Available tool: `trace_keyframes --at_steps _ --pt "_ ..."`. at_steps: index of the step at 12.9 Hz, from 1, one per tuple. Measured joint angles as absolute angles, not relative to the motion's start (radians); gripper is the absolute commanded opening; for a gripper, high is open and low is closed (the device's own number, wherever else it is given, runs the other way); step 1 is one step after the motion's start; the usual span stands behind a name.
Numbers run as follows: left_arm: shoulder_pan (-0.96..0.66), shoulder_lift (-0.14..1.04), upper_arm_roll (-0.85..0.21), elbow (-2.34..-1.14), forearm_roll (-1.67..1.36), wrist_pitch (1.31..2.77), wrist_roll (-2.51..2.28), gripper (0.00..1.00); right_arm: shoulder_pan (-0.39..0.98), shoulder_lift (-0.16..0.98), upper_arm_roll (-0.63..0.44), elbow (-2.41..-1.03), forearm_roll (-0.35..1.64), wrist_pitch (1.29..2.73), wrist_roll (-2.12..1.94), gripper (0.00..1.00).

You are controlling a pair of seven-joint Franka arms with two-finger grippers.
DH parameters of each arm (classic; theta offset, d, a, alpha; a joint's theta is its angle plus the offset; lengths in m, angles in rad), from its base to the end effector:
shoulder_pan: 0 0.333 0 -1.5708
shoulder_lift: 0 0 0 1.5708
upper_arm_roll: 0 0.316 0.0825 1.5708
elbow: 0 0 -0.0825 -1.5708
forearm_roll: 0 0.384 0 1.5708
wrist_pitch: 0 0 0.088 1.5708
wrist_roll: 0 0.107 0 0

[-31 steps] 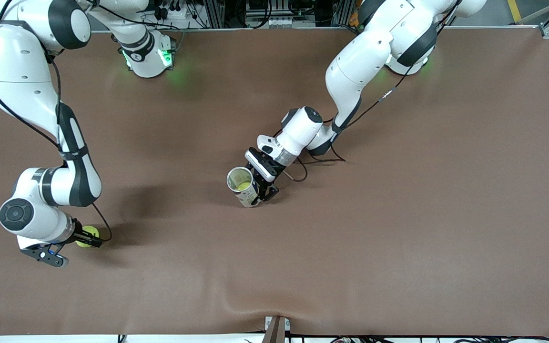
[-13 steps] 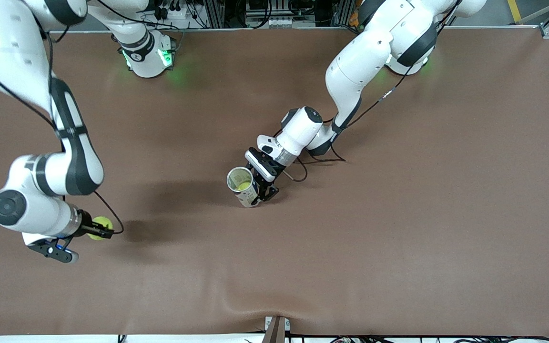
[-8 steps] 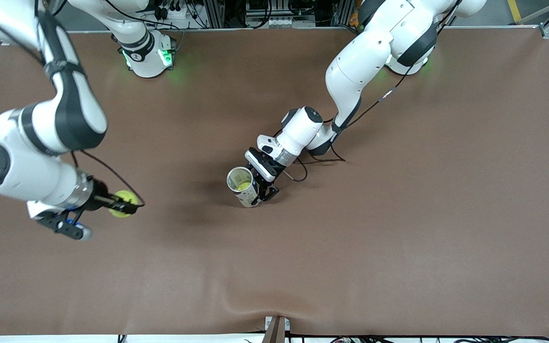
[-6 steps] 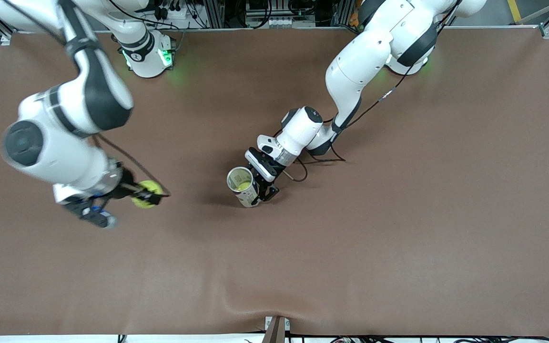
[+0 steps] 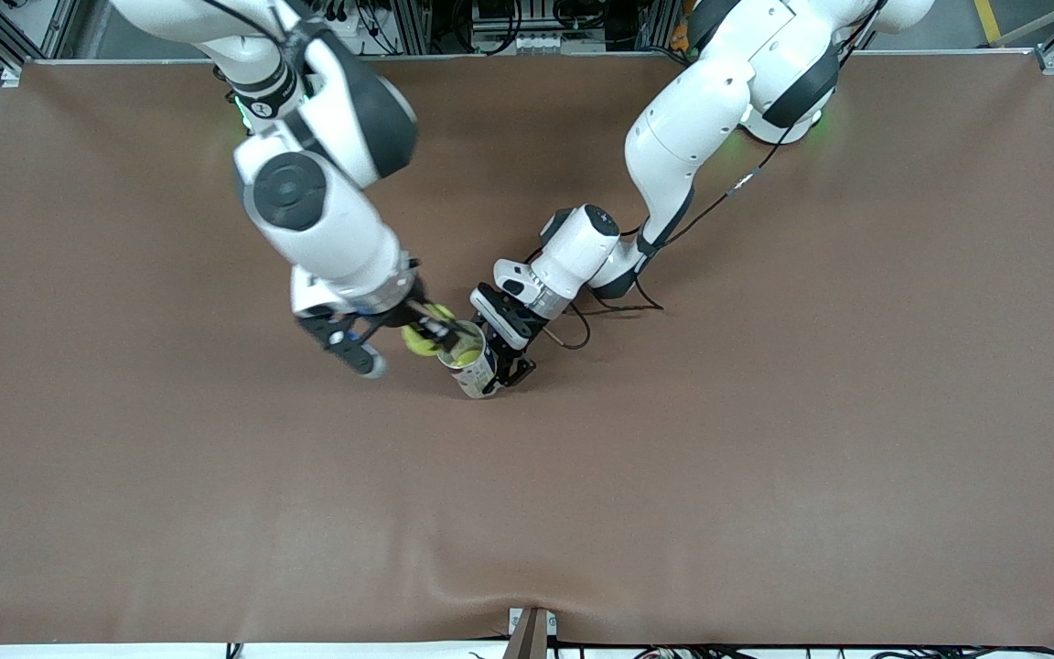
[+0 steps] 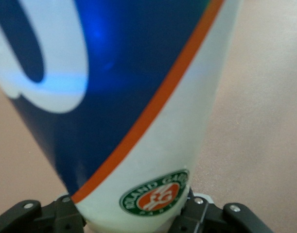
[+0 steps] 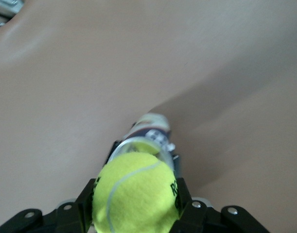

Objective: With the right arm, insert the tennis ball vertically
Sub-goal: 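Carry the ball over the can opening with the right gripper, then lower the ball into the can and open the right gripper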

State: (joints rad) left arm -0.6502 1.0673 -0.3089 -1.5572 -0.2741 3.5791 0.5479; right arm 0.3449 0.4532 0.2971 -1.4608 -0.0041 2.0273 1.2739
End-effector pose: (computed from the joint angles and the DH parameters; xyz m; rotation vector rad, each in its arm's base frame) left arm 0.4846 -0.5279 0.1405 2.2601 -1.0951 1.1934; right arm 0.5804 0.3908 0.4443 -2.7992 0.9701 0.0360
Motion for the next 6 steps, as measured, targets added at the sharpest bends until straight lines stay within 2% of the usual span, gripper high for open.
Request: trace_keyframes --at_steps 6 --pt "-0.65 1.067 -0.309 -1.557 -0.274 3.579 0.548 0.68 0.378 0.524 0.292 -1.452 -0.114 2.069 1.307 0.49"
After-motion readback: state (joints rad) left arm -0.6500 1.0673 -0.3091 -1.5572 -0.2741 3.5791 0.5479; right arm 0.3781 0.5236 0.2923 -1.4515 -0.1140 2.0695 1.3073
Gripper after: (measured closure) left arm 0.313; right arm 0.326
